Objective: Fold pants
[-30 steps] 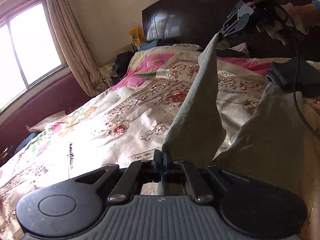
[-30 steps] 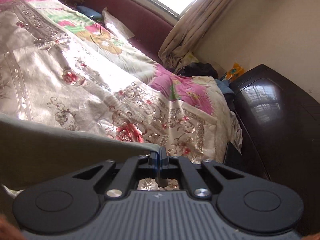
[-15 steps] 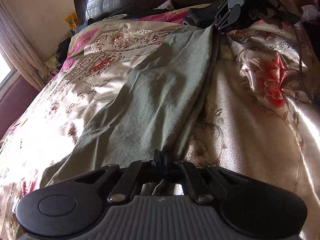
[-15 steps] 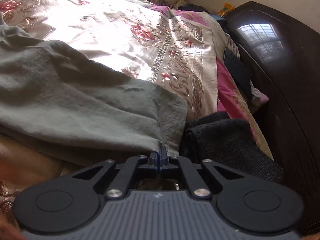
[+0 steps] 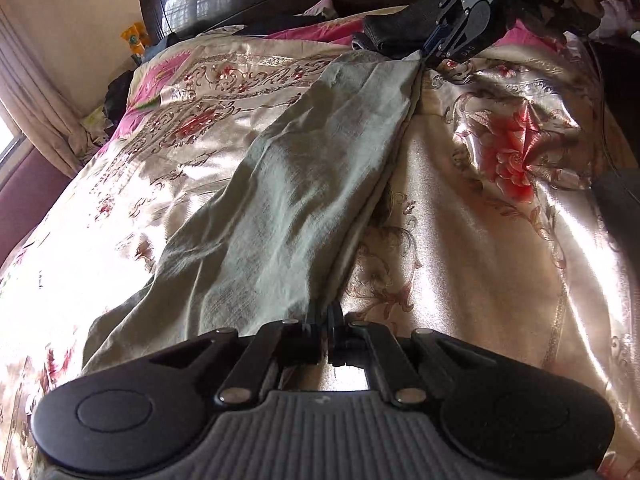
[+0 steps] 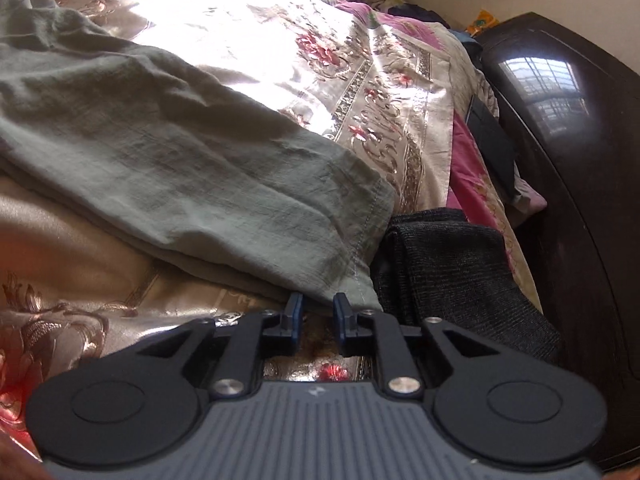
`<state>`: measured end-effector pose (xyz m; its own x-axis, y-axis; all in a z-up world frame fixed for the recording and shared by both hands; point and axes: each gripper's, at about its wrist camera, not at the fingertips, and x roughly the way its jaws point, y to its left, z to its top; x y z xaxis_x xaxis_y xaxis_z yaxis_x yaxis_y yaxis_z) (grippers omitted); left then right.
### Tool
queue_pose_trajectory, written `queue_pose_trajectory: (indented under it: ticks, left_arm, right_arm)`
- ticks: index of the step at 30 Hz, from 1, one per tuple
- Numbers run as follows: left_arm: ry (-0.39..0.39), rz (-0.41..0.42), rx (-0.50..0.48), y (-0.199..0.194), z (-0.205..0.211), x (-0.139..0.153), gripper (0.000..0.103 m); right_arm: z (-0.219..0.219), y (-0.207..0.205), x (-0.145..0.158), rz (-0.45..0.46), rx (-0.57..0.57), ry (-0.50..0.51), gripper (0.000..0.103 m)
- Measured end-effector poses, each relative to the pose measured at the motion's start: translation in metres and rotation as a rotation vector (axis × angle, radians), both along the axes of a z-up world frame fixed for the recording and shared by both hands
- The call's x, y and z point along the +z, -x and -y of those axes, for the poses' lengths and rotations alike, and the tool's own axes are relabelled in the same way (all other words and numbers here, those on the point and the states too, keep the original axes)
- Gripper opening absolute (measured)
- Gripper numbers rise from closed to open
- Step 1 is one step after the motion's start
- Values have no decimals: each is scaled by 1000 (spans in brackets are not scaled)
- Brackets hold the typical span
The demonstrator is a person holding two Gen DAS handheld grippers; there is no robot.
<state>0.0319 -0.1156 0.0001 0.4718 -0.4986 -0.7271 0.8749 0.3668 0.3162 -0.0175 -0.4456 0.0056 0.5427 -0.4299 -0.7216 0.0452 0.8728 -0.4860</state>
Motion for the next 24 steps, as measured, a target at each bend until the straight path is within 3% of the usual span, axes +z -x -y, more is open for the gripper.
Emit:
queue_pose_trajectory:
  ticks: [4,7,9,12,14,16,18,20,24]
  left_arm:
    - [51,9,24,10,-14,16,21]
    - [139,32,86,3,-13,25,25]
    - [185,25,153,-12,-8,21,25]
    - [138,-37,237,-34,-8,-2,25]
    - [92,-80,244,-35,-17,-17,25]
    - [87,-61,247,-27,-29,-19,25]
    - [104,-57,272,-21,-38,-17,25]
    - [140,-52,296,-16,-42,-16,25]
    - [191,-27,289,-8,-37,-16,25]
  right_arm:
    - [-11,12,27,118,-37,-32,23]
    - [-26,-5,34,187,-22,-142,29]
    - [-31,-27,24,187,-40,-251,36]
    - [-24,-44,-7,124,-159,-369,36]
    - [-15,-38,-20,100,-218,-406,32]
    - [-11,-24,-13,137,-252,-408,31]
    - [-9,-3,2,209,-300,-445,39]
    - [-7,16,12,268,-334,-529,38]
    - [-2,26,10,303,-434,-680,40]
